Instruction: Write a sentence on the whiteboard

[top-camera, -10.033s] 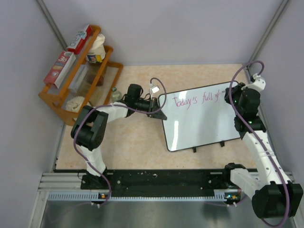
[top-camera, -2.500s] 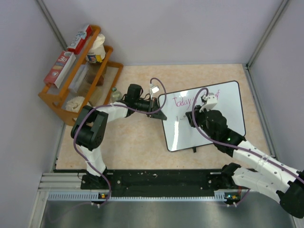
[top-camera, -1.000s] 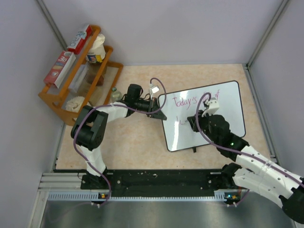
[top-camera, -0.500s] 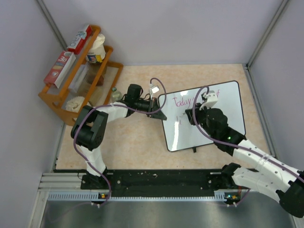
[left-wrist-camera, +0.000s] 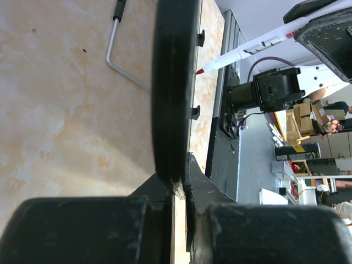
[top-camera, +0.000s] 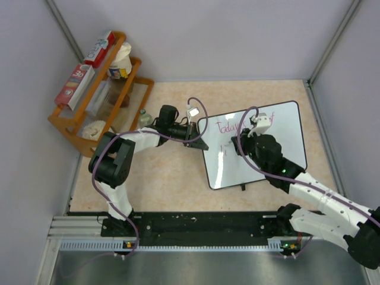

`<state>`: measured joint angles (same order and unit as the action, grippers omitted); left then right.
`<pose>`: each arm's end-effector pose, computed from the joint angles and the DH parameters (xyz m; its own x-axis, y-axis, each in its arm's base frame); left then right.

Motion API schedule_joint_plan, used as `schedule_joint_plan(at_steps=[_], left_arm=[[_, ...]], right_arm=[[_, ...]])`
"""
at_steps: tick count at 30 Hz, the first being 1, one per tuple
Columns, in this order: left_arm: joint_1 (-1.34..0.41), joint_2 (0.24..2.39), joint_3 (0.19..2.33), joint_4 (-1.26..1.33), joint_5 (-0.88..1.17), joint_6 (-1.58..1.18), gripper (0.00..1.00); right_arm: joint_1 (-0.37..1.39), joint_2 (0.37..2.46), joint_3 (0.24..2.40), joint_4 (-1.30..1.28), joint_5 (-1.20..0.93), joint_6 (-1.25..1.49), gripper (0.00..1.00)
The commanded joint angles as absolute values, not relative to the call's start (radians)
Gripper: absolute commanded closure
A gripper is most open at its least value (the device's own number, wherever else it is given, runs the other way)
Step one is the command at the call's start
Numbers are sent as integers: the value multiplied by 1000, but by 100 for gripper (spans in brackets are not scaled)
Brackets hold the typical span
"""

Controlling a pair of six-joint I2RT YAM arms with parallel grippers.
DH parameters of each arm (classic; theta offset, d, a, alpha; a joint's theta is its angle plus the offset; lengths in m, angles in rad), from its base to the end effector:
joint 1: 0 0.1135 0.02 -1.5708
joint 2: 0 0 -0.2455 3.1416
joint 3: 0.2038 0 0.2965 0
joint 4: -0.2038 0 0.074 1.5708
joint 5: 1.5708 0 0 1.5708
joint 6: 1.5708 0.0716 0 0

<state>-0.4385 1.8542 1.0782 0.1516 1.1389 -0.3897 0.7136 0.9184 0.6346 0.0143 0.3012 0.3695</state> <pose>0.3547 -0.2382 0.1279 -0.8106 0.2045 -0.5488 0.5804 0.1555 -0.7993 0.2435 0.1828 0.2470 -0.3354 0.1658 -0.9274 -0.3086 0.9107 0.2745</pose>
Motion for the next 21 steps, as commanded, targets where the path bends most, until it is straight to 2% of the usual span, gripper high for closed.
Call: schedule_joint_plan(at_steps=[1,9,21], left_arm=[[-463,1838,1051,84,1157,-281,100],[-463,1836,1049,84,1157,-281,100],[-463,1838,1049,84,1155,-281,100]], right_arm=[[721,922,621,51,342,367,100],[721,934,609,52,350,373,100],[721,779,575,34,337,408,100]])
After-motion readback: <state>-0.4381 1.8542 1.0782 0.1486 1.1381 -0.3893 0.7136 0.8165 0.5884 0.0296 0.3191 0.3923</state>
